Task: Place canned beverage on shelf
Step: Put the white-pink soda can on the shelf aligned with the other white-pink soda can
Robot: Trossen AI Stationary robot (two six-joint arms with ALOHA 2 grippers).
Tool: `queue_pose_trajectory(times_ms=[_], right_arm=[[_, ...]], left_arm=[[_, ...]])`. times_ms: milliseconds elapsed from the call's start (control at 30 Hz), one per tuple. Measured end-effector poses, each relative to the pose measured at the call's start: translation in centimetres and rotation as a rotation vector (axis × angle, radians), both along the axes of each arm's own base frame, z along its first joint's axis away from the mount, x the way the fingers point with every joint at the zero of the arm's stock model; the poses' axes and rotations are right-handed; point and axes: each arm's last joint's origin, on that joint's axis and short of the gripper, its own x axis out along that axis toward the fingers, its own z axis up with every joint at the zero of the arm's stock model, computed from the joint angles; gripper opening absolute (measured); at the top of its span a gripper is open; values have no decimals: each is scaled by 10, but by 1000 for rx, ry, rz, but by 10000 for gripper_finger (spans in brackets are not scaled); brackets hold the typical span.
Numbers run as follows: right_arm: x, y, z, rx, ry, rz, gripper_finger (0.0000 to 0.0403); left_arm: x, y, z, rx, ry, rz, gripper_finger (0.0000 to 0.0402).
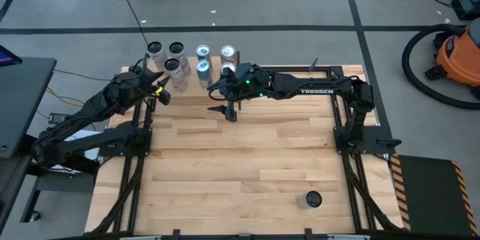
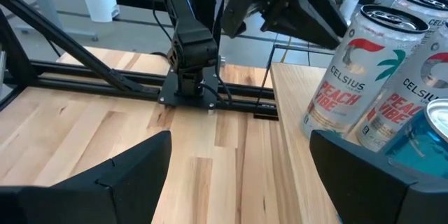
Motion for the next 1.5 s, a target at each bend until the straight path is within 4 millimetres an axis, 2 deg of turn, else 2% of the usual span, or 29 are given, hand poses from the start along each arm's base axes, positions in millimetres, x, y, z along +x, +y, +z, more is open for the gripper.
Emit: queue_pose_trajectory(times_ms=[367, 533, 833, 1100, 1267, 1500], right_arm=[[0, 0, -1, -1, 12, 1, 350], [1, -3, 6, -67, -63, 13, 350], [1, -20, 17, -235, -191, 66, 350], [-5, -46, 30, -186, -316, 55, 350], [-9, -57, 51, -123, -380, 30, 350], [-13, -56, 84, -138, -449, 30, 350]], left_arm=[[-1, 2, 3, 50, 2, 67, 144], [-1, 2, 2, 44, 7, 72, 144], [-1, 1, 0, 15, 10, 55, 144], [0, 0, 0, 2, 5, -2, 144], [0, 0, 1, 6, -1, -3, 144], [1, -1, 6, 13, -37, -48, 144]])
